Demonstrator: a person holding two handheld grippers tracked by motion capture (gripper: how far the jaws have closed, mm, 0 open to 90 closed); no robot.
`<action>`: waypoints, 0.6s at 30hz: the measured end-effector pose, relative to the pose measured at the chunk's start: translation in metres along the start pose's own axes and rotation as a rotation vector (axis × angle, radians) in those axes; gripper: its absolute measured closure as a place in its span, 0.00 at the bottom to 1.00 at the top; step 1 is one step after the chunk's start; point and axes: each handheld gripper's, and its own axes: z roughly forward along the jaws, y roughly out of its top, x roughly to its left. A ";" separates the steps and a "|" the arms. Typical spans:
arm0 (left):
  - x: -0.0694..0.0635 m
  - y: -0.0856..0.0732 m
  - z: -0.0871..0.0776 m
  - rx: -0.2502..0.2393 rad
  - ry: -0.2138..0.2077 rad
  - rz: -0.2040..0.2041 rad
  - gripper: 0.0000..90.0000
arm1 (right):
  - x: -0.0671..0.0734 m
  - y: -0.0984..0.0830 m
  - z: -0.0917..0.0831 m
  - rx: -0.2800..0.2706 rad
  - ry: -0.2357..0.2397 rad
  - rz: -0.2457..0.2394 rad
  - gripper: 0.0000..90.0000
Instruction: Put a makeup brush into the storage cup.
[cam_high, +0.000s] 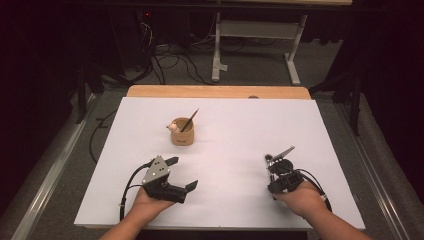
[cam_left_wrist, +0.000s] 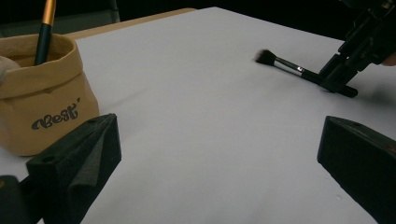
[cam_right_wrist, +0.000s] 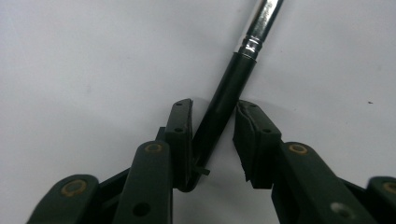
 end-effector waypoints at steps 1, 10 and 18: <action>0.000 0.000 0.000 0.000 0.000 -0.001 0.00 | 0.000 0.000 0.000 0.001 0.001 -0.002 0.79; 0.001 0.000 0.000 0.001 0.002 -0.003 0.00 | -0.001 0.001 0.001 0.006 -0.002 -0.017 0.83; 0.001 0.000 0.000 0.003 0.003 -0.005 0.00 | -0.001 0.001 0.001 0.011 -0.001 -0.040 0.87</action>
